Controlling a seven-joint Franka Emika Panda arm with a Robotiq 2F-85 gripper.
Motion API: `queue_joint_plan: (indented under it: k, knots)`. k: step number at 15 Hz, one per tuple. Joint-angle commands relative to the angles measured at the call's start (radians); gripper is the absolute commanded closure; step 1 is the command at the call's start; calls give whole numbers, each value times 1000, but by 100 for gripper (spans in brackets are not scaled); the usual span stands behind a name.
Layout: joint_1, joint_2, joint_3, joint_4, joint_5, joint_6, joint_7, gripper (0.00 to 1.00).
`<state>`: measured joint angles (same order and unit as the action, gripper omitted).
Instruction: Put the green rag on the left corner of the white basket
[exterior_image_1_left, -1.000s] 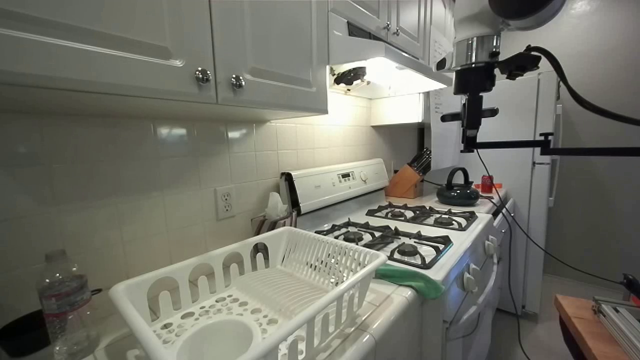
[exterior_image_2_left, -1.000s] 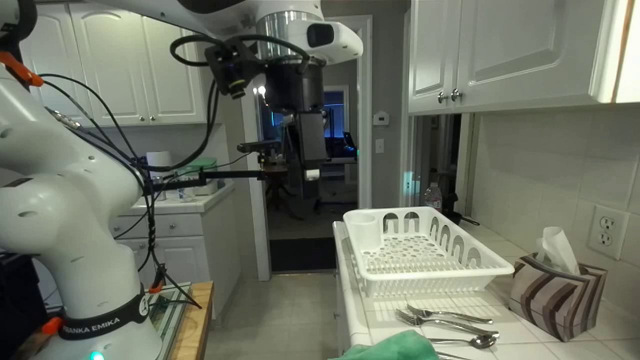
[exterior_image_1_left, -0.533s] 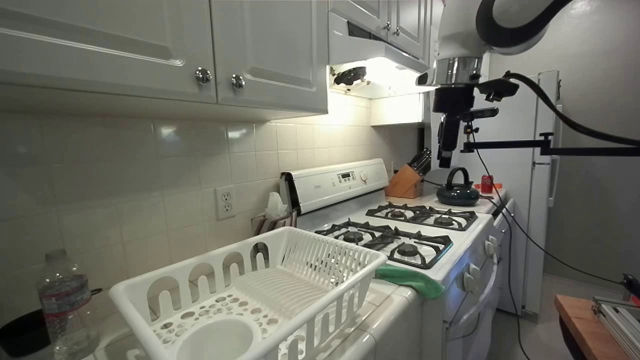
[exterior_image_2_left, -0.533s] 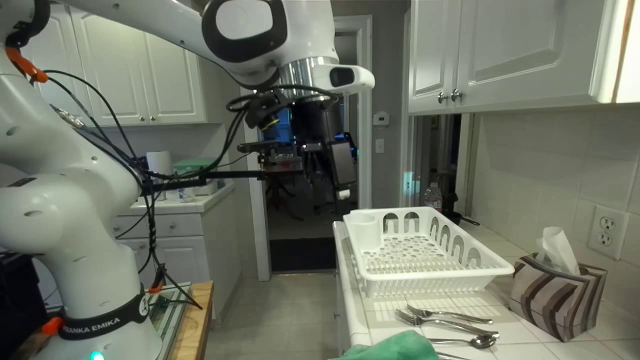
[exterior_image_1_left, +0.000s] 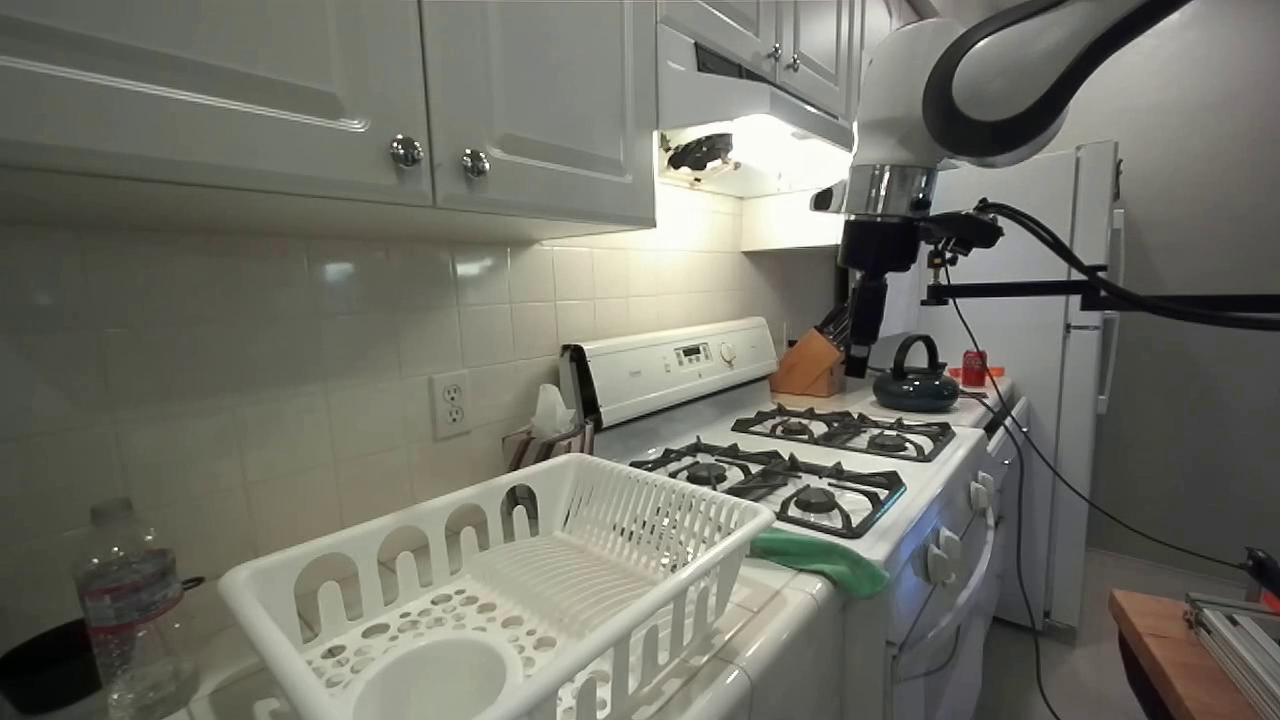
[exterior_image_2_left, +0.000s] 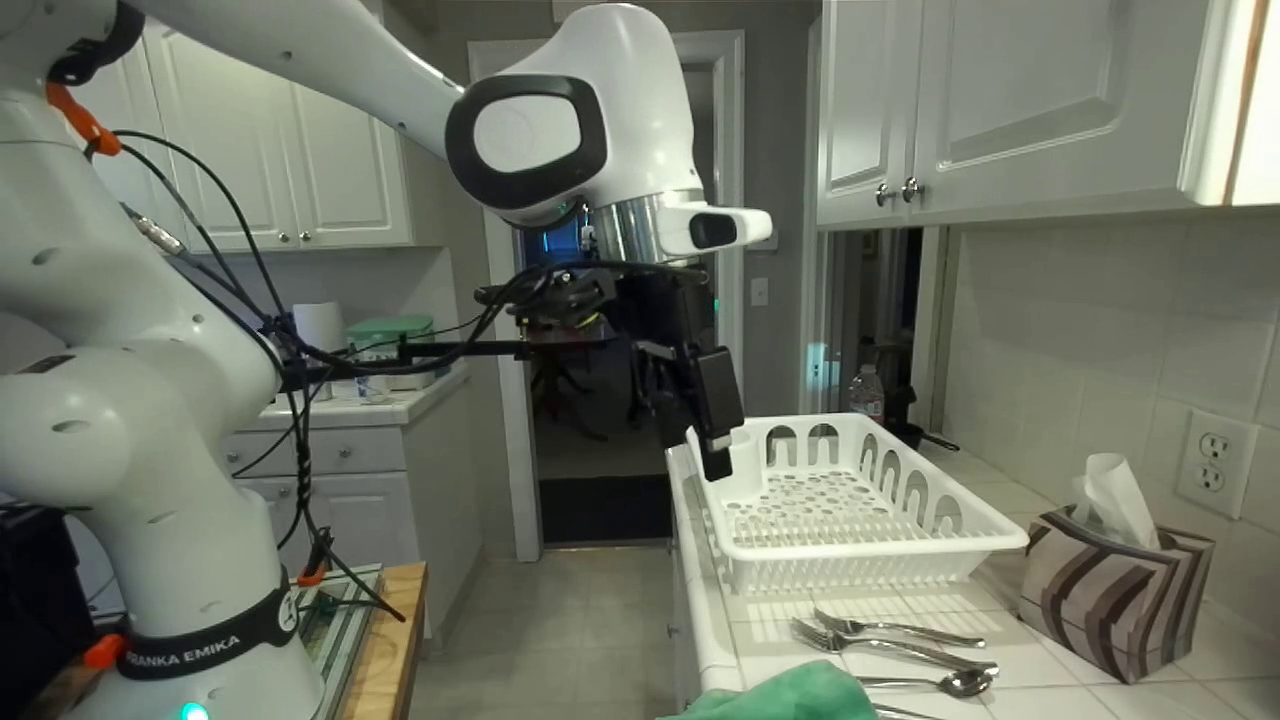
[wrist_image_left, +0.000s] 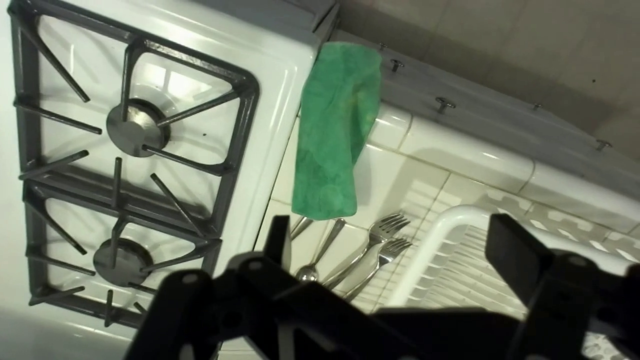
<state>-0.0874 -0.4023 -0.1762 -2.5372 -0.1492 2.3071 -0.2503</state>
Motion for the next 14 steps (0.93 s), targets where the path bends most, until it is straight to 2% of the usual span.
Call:
queue_joint_plan:
  k: [1, 3, 5, 8, 14]
  knots:
    - [-7, 5, 7, 2, 8, -1, -3, 0]
    - [-7, 5, 6, 3, 9, -1, -3, 0]
    - [-33, 55, 24, 17, -20, 39, 74, 0]
    - [-39, 104, 15, 27, 20, 64, 127, 0]
    - [-18, 234, 3, 46, 109, 158, 85, 0]
